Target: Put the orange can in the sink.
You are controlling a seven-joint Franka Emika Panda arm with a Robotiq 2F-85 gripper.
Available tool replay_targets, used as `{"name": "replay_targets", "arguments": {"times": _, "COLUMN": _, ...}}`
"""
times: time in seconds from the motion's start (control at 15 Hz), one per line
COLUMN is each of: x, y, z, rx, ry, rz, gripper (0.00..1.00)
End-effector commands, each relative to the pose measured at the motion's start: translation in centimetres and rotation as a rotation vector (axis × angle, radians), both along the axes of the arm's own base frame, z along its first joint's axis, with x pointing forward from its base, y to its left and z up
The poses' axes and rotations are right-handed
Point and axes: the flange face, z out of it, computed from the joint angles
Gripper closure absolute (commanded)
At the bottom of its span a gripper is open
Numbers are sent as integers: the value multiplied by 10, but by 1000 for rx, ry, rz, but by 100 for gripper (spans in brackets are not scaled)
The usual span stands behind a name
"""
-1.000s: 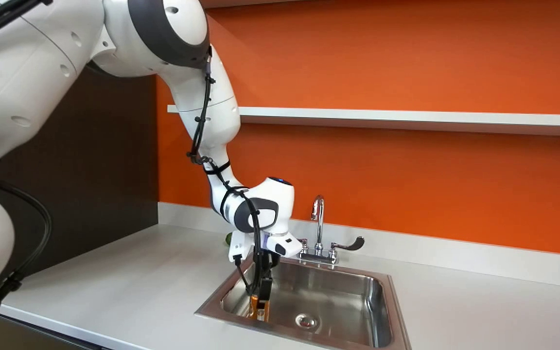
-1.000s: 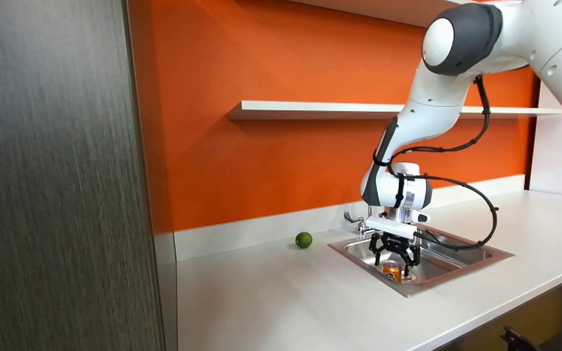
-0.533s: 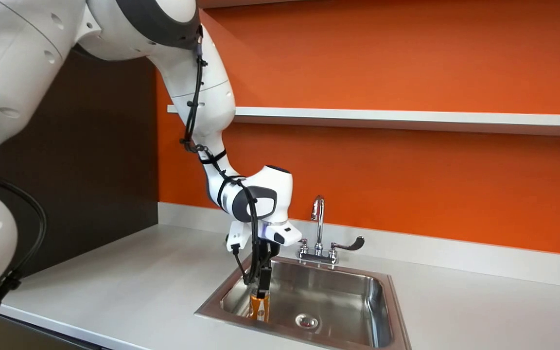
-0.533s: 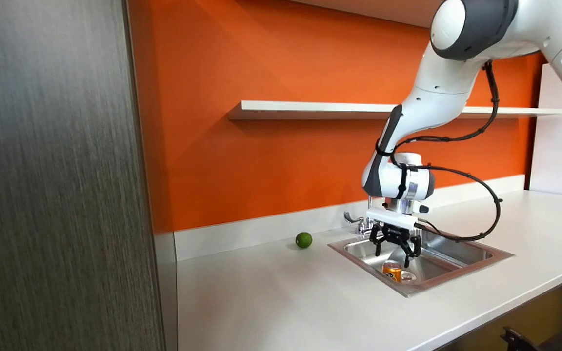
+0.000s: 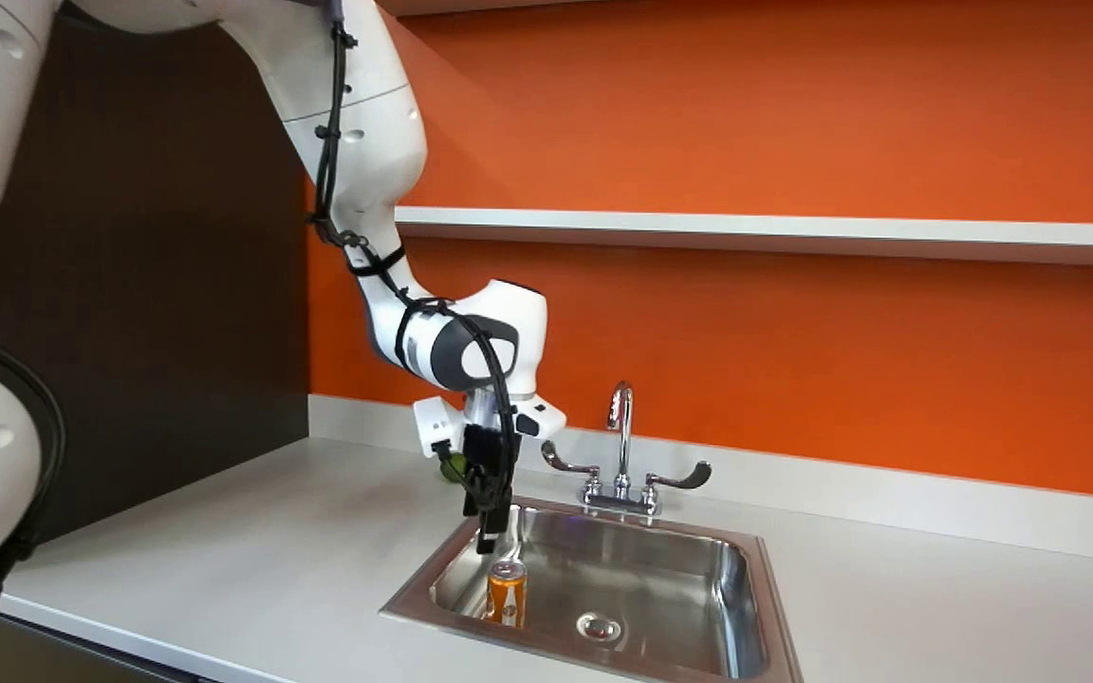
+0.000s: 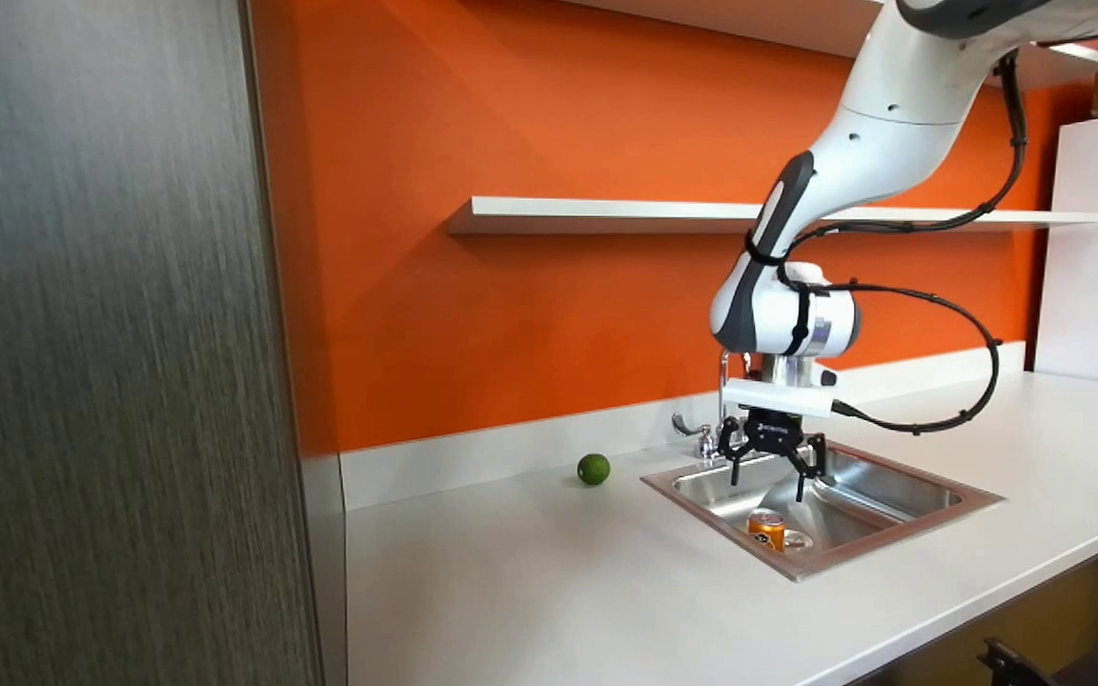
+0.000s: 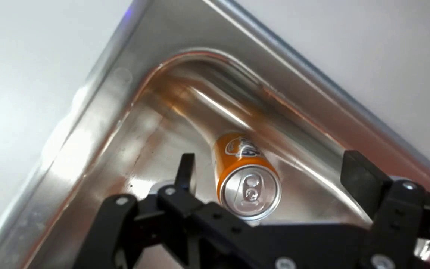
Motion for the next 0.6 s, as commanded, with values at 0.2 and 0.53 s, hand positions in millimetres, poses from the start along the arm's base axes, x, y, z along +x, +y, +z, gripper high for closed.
{"name": "replay_targets", "arguments": {"times": 0.2, "x": -66, "y": 53, "z": 44, "rx": 10, "ry": 48, "rz": 352, "gripper": 0}}
{"name": "replay_targets", "arguments": {"times": 0.53, "x": -120, "y": 78, "z": 61, "rx": -11, "ry": 98, "rz": 546, "gripper": 0}}
